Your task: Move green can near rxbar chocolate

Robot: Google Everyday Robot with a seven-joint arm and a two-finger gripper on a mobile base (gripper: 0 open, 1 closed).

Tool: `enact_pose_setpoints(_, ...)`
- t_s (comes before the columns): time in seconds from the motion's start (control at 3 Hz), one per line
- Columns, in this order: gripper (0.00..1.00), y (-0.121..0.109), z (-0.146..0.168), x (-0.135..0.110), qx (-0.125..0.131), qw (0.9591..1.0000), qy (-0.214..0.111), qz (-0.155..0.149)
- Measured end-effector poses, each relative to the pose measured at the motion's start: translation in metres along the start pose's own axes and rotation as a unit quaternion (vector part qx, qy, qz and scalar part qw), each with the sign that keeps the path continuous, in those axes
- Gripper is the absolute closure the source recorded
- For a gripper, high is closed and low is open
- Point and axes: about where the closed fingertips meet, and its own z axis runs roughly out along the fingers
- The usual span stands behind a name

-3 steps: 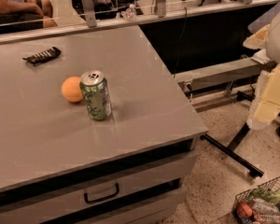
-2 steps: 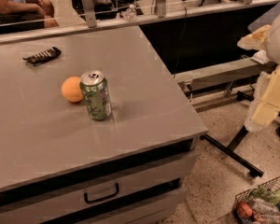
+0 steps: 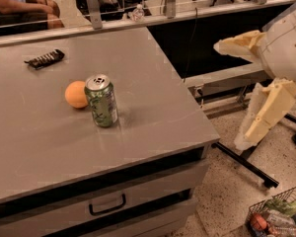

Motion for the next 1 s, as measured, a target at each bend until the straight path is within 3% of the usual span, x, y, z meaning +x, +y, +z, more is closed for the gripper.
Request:
enact_pose_setpoints(0.33, 0.0, 0.009, 0.023, -0.027, -0.022, 0.9974, -0.067, -0.012)
enact_pose_setpoints(0.67, 0.0, 0.011, 0.053, -0.046, -0.032, 0.9918, -0.124, 0.0)
enact_pose_setpoints(1.0, 0.0, 0.001, 0.081, -0.055, -0.032, 0.9828, -0.18, 0.025)
